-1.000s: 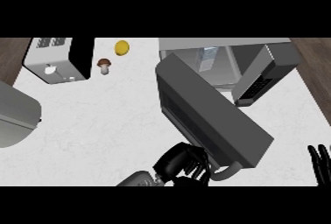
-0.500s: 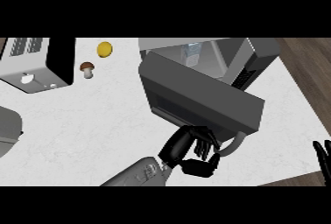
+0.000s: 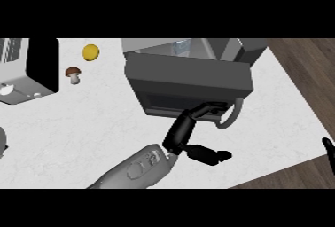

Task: Pick up the milk, place it into the microwave and close the microwave

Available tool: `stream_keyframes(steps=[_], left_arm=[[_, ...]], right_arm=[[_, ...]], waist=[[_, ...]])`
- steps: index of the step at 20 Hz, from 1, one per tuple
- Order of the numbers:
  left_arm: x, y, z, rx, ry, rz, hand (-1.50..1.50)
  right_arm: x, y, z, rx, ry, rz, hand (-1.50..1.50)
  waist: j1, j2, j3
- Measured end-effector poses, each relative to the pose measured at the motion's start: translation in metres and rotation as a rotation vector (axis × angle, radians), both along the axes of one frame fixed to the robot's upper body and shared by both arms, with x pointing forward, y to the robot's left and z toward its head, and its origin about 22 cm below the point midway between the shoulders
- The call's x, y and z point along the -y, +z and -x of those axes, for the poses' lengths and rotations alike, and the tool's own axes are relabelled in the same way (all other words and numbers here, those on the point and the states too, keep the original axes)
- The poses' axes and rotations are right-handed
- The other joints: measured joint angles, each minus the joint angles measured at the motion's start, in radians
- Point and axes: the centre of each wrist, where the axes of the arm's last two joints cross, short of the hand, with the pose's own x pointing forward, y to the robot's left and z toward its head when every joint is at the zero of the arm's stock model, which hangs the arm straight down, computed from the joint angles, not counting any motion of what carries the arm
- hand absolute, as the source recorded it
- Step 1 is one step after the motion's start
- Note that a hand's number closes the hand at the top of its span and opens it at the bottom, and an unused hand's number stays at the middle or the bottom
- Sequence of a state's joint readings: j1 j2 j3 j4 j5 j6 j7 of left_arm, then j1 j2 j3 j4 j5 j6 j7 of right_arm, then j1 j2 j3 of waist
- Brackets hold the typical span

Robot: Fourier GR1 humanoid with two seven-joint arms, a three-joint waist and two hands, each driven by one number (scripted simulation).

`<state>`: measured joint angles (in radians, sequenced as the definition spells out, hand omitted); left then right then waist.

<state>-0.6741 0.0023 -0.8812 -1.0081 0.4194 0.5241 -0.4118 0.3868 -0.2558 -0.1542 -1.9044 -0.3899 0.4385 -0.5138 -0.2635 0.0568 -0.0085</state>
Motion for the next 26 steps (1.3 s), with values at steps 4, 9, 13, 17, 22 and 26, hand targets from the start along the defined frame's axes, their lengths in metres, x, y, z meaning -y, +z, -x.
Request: stream_keyframes(steps=[4, 9, 13, 17, 22, 26], left_arm=[[0.003, 0.009, -0.011, 0.018, 0.033, 0.023, -1.5], [0.006, 0.018, -0.023, 0.039, 0.065, 0.04, -1.5], [0.008, 0.025, -0.032, 0.055, 0.085, 0.049, -1.5], [0.01, 0.033, -0.041, 0.068, 0.106, 0.058, -1.5], [0.011, 0.039, -0.049, 0.08, 0.129, 0.066, -1.5], [0.01, 0.037, -0.051, 0.088, 0.142, 0.072, -1.5]], right_arm=[[0.001, 0.006, -0.004, 0.011, 0.024, -0.006, -1.5], [0.001, 0.015, -0.011, 0.035, 0.071, -0.012, -1.5], [0.001, 0.022, -0.016, 0.049, 0.106, -0.016, -1.5], [0.002, 0.029, -0.021, 0.066, 0.139, -0.02, -1.5], [0.003, 0.036, -0.027, 0.071, 0.168, -0.014, -1.5], [0.007, 0.042, -0.029, 0.069, 0.175, -0.007, -1.5]], waist=[[-0.027, 0.007, 0.001], [-0.052, 0.016, 0.002], [-0.074, 0.023, 0.003], [-0.092, 0.031, 0.004], [-0.11, 0.036, 0.004], [-0.123, 0.037, 0.005]])
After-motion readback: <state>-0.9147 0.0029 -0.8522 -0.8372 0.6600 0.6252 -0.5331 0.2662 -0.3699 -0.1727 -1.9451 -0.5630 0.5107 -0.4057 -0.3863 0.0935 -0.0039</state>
